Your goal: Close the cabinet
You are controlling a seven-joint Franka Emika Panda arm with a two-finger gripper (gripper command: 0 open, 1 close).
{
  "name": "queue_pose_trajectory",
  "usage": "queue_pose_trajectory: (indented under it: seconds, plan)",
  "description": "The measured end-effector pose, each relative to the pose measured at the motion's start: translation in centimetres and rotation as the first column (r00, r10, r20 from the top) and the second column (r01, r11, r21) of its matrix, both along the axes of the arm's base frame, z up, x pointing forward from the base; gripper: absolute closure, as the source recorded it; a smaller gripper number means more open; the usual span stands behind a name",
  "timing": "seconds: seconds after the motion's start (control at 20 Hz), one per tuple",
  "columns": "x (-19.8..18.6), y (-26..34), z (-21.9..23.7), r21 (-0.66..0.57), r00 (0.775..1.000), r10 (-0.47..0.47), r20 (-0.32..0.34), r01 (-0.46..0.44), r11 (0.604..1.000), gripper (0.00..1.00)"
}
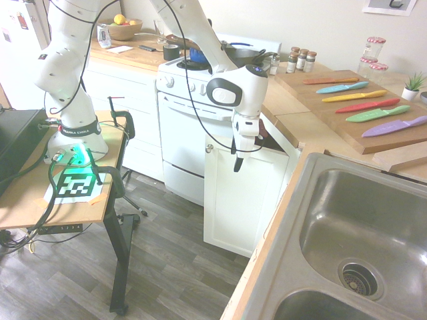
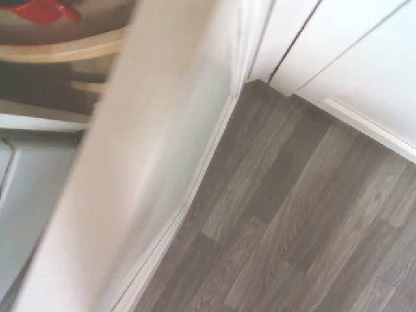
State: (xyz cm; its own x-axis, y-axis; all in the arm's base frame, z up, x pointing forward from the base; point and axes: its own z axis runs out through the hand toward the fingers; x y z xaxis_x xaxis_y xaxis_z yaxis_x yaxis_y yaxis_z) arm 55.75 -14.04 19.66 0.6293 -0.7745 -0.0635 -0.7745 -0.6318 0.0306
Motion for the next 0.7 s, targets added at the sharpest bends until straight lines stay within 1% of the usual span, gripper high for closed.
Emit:
queue_pose_trajectory:
  seconds: [0.7]
  plan:
    - [0.12, 0.23, 0.10, -0.008, 1.000, 0.008, 0.005, -0.008, 1.000, 1.00]
